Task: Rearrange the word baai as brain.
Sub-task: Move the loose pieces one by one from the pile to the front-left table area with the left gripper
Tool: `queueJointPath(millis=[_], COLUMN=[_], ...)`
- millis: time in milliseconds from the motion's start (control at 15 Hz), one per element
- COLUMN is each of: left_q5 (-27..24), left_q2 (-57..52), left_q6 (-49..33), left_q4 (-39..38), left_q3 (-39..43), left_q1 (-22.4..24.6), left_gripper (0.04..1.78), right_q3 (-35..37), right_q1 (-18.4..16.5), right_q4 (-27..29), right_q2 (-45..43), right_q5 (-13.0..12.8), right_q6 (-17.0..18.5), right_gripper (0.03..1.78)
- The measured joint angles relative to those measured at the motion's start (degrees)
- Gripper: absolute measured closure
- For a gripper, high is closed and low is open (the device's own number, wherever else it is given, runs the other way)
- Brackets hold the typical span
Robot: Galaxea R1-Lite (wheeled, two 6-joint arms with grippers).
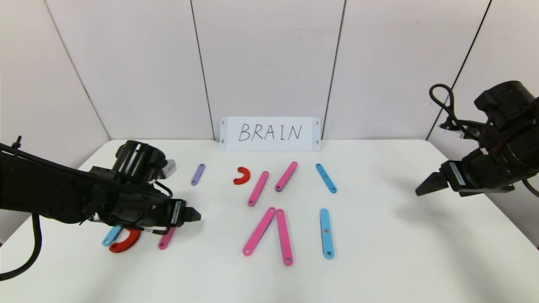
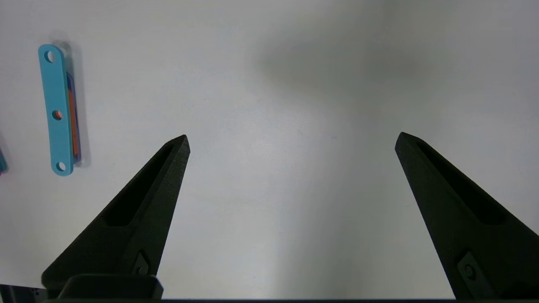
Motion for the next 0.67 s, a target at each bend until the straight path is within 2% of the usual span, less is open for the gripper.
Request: queueJointPath(millis=[667], left_q5=[0.1], left_q2=[4.1], left_q6=[-0.5], left_q4=[0.8], left_q3=[-14.1], left_q1=[-5.4], left_gripper=[0.09], right_q3=[-0.1], right_q1=[0.0], right_q4=[-0.1], right_q2=[0.9], right_q5=[0.0], right_q6=[0.0], right_gripper=[0.1])
